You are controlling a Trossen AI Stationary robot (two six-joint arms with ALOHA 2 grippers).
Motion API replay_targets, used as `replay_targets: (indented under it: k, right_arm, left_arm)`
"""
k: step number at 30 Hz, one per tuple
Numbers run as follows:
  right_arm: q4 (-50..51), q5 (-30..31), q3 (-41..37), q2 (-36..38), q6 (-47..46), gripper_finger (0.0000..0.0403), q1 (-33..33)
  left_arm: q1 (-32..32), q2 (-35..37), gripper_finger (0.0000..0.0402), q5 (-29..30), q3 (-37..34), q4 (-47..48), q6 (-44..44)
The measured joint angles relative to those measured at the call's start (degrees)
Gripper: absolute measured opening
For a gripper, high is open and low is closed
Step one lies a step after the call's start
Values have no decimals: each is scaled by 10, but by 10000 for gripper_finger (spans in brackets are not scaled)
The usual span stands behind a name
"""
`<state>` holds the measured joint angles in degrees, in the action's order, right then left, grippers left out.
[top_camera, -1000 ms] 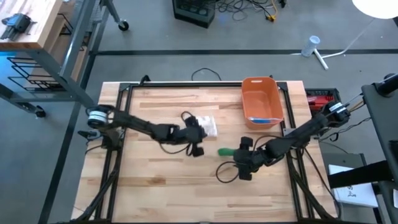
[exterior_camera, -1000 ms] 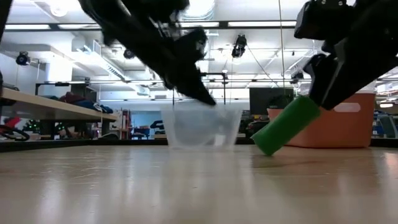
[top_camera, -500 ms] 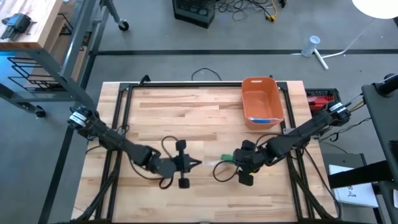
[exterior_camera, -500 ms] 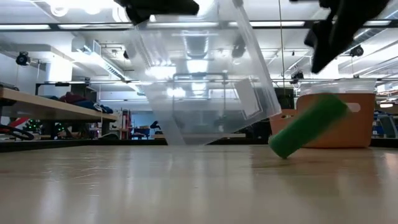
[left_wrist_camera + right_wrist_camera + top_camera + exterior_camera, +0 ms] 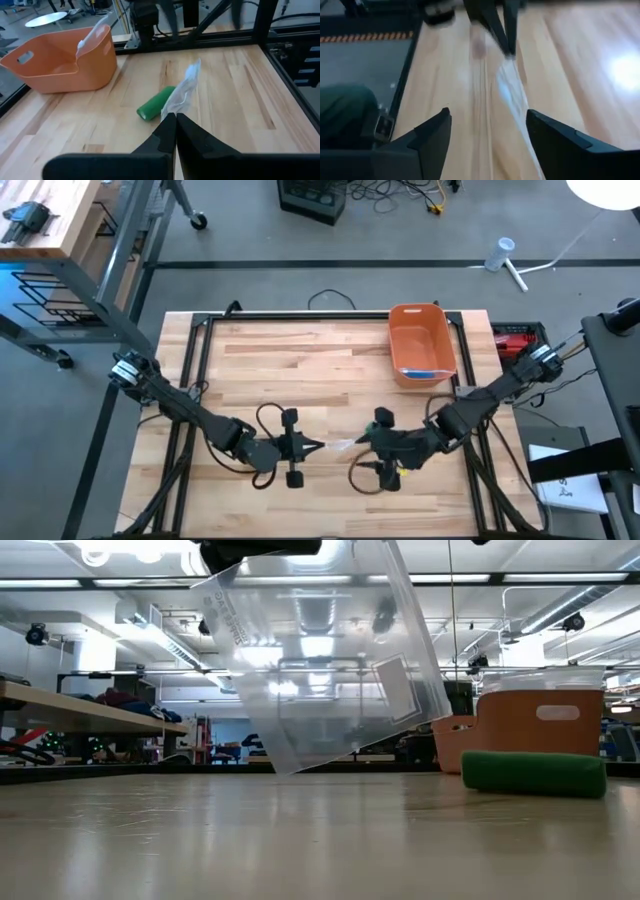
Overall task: Roll bandage
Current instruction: Open the transparent zip bag
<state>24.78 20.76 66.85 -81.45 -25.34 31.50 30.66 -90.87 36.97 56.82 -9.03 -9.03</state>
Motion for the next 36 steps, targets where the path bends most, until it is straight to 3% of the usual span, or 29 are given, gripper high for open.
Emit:
replay_targets:
  k: [5, 9, 13, 20, 23, 26, 31, 36]
  right_arm:
    - [-90, 43, -32, -24, 46, 223, 11]
    - [-91, 96, -53, -47, 51, 196, 9]
    - [-93, 104, -55, -68, 70, 159, 4]
    - [-79, 85, -42, -80, 163, 28, 0]
    - [-11, 67, -6, -71, 166, 10, 1]
    - [119, 54, 56, -71, 132, 4, 1]
    - [313, -12, 154, -97, 58, 2, 1]
    - [358, -19, 207, -129, 28, 1, 12]
  left_arm:
    - [1, 0, 0, -17, 1, -2, 4]
    - [0, 0, 0, -20, 1, -15, 10]
    - [0, 0, 0, -20, 1, -15, 9]
    - [-1, 0, 0, -20, 2, -48, 39]
    - [-2, 0, 0, -20, 2, -75, 84]
    - [-2, 0, 5, -26, 5, -112, 129]
    - [-10, 0, 43, -43, 25, -135, 169]
    - [-23, -6, 98, -96, 48, -143, 130]
